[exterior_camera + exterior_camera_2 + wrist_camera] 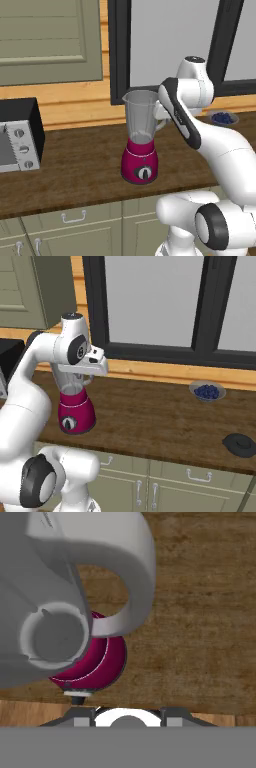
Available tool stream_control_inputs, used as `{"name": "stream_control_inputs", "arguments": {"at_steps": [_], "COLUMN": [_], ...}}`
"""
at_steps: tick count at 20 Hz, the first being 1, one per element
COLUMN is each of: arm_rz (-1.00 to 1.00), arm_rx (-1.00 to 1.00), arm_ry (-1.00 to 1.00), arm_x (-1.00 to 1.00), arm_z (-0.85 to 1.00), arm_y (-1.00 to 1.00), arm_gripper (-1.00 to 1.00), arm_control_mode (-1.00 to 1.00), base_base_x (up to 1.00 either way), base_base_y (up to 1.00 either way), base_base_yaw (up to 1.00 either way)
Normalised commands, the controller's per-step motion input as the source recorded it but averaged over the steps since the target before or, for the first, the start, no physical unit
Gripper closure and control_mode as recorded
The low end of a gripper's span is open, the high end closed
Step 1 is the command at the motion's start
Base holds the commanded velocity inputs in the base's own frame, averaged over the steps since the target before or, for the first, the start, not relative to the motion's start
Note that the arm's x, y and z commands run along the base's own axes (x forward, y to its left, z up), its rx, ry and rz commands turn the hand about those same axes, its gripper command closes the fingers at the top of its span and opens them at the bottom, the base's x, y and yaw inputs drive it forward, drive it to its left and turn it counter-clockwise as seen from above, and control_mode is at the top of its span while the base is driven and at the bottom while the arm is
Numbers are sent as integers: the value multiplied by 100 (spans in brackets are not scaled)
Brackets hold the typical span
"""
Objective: Close the lid blender by securely placing the lid on top.
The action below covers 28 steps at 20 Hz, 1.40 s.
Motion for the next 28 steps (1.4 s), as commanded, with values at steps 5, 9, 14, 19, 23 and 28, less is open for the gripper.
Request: {"name": "stream_control_inputs", "arguments": {"at_steps": [5,9,14,19,23,28], "arm_rz": [-8,-21,-10,0,0,0], "arm_rx": [14,24,12,1,0,0], "arm_ry": [0,-4,0,2,6,5], "arm_x": [-20,-46,-6,14,18,0], "arm_z": [-4,-2,-1,0,-3,-21], "arm_y": [-65,-100,-52,-2,0,-7], "arm_gripper": [-100,-100,-100,-100,-100,-100], "arm_control_mode": [-100,-100,-100,-100,-100,-100], "base_base_x": [0,0,0,0,0,0], "base_base_y": [0,0,0,0,0,0], "base_base_yaw": [0,0,0,0,0,0]}}
